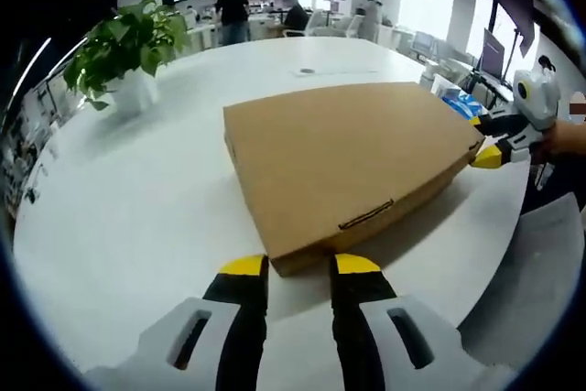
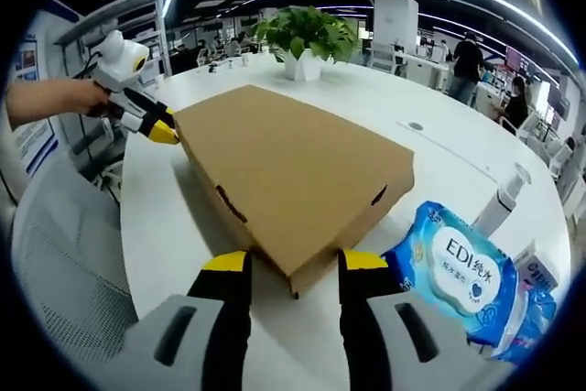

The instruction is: Operate the shoe box by opening the lid, removing the specified soft item, and placing it in the target area until the item is outside and the box remains undamaged.

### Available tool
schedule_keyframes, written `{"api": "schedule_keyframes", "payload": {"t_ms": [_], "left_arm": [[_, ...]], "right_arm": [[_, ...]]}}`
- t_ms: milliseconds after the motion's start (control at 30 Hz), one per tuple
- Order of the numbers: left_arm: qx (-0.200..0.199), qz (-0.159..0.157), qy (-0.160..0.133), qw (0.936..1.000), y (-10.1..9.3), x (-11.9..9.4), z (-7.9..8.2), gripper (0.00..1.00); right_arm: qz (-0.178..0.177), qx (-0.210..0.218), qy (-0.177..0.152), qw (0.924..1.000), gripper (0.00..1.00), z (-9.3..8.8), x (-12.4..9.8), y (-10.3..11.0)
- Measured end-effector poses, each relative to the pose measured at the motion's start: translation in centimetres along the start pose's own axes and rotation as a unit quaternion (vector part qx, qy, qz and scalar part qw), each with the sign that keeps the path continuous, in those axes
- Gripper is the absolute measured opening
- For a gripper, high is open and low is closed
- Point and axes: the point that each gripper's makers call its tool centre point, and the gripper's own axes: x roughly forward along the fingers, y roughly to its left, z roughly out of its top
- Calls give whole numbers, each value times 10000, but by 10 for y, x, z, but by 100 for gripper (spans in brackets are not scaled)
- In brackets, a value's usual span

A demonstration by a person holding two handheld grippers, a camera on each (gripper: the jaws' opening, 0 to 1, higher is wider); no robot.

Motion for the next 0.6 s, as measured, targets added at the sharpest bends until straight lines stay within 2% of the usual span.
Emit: {"api": "schedule_keyframes", "payload": {"t_ms": [333,600], "left_arm": [[-1,-4,-10,10000,3,14,18,24],[0,-44,-24,10000,13,27,33,24]], "right_arm": [[-37,-34,22,10000,34,8,9,-21],[-53,-51,46,10000,34,14,16,-36]]}}
